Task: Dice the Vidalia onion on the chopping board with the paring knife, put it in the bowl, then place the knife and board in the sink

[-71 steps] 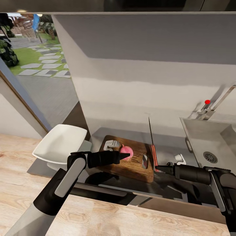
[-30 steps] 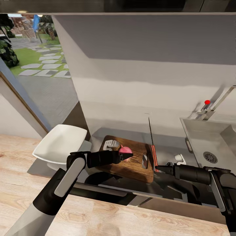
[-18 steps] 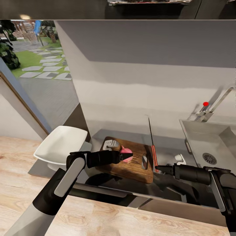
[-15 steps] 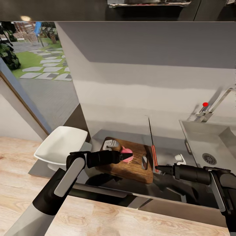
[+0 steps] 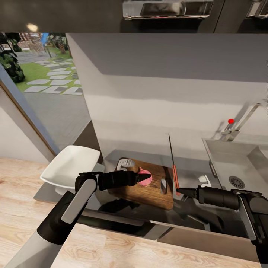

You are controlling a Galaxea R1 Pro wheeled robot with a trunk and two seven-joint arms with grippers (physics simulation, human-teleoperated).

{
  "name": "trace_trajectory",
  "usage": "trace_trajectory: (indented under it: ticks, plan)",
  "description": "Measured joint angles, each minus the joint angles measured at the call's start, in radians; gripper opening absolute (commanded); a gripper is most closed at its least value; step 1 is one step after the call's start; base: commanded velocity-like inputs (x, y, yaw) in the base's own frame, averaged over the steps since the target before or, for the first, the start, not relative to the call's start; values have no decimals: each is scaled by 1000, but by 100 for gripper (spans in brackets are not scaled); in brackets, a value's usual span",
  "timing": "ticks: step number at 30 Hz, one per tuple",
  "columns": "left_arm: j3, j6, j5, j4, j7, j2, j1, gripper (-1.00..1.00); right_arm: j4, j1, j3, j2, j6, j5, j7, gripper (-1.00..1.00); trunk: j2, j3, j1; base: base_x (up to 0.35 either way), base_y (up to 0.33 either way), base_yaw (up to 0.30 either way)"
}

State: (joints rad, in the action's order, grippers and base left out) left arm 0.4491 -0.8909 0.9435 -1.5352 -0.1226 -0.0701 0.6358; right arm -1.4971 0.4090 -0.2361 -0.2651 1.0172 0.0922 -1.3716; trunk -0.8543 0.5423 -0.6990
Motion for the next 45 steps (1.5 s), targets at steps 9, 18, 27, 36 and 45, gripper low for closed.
trace_trajectory:
  ticks: [9, 18, 27, 36, 45]
  plan:
    - [-1, 0, 0, 0, -1, 0, 0, 100, 0, 0, 0, 0, 0, -1, 0, -100, 0, -15, 0, 0, 0, 0]
    - [-3, 0, 1, -2, -3, -2, 0, 100, 0, 0, 0, -1, 0, -1, 0, -100, 0, -30, 0, 0, 0, 0]
    - [-3, 0, 1, -2, -4, -2, 0, 100, 0, 0, 0, 0, 0, -2, 0, -100, 0, -45, 0, 0, 0, 0]
    - [-3, -1, 2, -2, -5, -2, 0, 100, 0, 0, 0, 0, 0, -2, 0, -100, 0, -59, 0, 0, 0, 0]
    - [-3, -1, 5, -3, -6, -3, 0, 100, 0, 0, 0, 0, 0, -3, 0, -100, 0, -74, 0, -31, 0, 0]
